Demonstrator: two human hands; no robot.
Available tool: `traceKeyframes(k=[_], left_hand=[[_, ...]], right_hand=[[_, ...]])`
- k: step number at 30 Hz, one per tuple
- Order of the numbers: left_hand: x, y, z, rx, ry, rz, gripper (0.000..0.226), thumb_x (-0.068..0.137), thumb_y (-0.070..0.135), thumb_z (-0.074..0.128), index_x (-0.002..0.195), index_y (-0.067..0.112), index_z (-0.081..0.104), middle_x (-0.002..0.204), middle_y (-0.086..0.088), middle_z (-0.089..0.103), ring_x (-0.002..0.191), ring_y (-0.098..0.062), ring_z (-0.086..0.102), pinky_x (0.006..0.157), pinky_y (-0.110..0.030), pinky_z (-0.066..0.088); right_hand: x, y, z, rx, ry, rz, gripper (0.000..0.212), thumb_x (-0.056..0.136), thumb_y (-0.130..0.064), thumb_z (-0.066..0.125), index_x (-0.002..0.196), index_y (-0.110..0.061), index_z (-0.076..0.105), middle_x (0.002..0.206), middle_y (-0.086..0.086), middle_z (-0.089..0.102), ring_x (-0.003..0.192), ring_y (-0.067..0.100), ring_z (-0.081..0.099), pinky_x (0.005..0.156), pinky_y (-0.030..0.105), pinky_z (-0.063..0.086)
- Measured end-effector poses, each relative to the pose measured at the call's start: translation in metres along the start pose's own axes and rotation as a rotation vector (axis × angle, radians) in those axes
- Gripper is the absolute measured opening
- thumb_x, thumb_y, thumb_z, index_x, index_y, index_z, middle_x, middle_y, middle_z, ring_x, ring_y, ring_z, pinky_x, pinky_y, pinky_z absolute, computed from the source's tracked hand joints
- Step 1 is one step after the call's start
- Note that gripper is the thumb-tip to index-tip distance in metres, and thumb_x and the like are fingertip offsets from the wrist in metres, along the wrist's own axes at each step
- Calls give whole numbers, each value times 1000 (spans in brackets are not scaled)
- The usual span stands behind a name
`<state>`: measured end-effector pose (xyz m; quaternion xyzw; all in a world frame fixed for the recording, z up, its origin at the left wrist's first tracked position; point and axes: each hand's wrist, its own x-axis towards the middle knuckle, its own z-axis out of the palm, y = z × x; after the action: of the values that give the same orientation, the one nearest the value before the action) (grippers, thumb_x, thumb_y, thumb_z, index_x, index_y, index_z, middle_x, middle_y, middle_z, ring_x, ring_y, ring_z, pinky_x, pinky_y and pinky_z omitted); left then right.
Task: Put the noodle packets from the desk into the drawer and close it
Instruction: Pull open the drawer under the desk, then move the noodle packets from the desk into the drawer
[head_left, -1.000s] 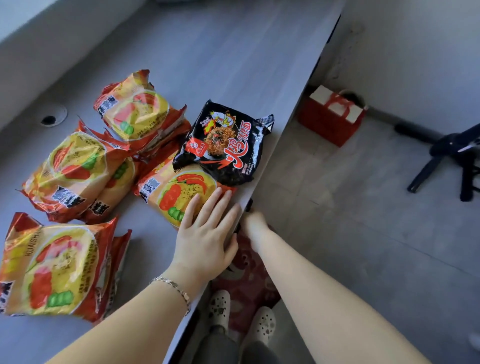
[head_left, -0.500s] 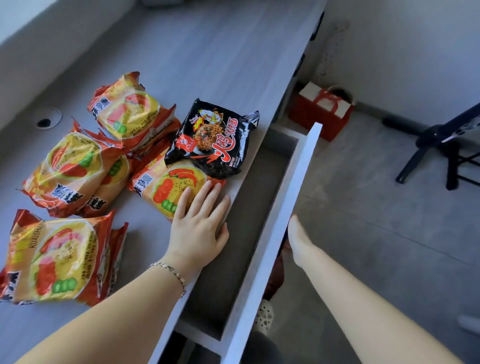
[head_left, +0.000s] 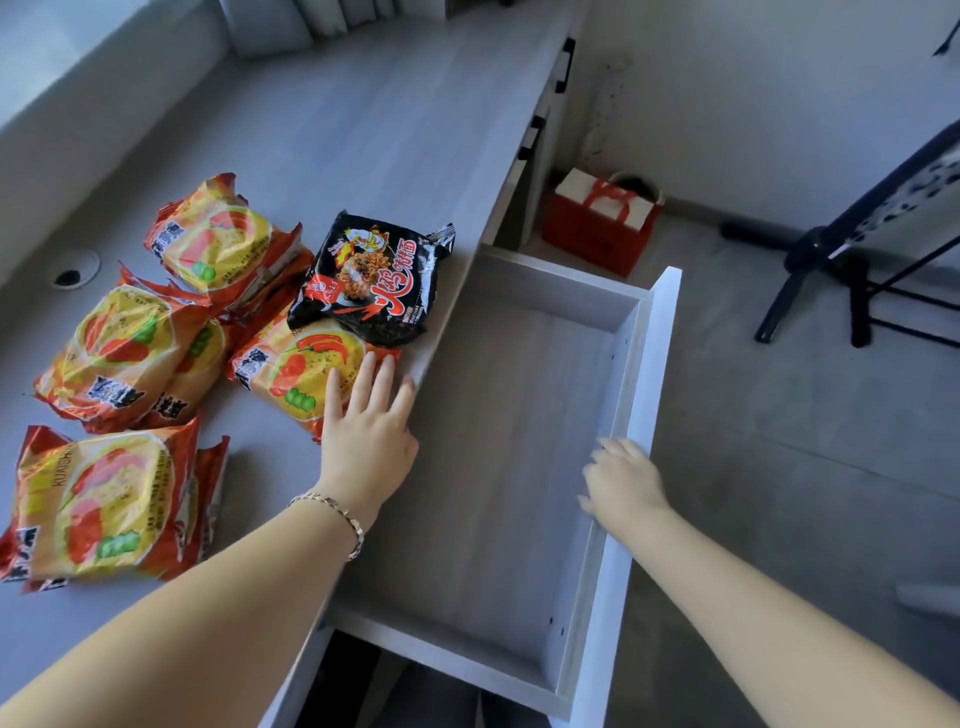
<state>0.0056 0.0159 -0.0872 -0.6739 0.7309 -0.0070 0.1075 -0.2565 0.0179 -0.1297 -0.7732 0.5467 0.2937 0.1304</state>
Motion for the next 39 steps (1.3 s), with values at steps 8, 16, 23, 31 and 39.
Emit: traceKeyframes(k=[8,16,23,31,39], left_hand=[[3,9,-6,-49,-70,-50,57,82,21,64,135,10,48,155,-15,29,147,-33,16,115,-58,11],[9,5,-23,-122,-181,-34,54,92,31,49,143,20,34,161,-6,12,149,-26,1,119,-51,8],[5,-45,-60,-419,81,-136,43,88,19,56,130,15,52,150,-8,37,138,-30,32,115,-44,18],[1,-169,-58,-343,-76,-630,101,74,53,68,151,20,12,160,-15,-7,146,-38,-9,118,-56,5],[6,-221,-33,-386,-245,-652,111,59,70,69,148,41,8,148,-16,32,131,-40,32,110,-52,22]], right_hand=[[-26,51,36,-39,-31,135,34,86,-17,52,118,-15,63,131,1,54,136,19,34,109,27,25],[-35,55,19,-42,-212,228,35,89,-22,45,122,-18,56,131,0,53,130,18,40,105,30,30],[-8,-46,-110,536,180,102,34,91,-28,48,121,-16,59,129,7,58,118,28,55,99,34,40],[30,-185,-174,499,213,-118,90,78,-53,61,145,-9,18,144,20,32,133,35,32,107,43,33],[59,-227,-169,418,233,70,105,68,-60,67,145,-15,11,144,21,30,131,35,27,104,44,31]])
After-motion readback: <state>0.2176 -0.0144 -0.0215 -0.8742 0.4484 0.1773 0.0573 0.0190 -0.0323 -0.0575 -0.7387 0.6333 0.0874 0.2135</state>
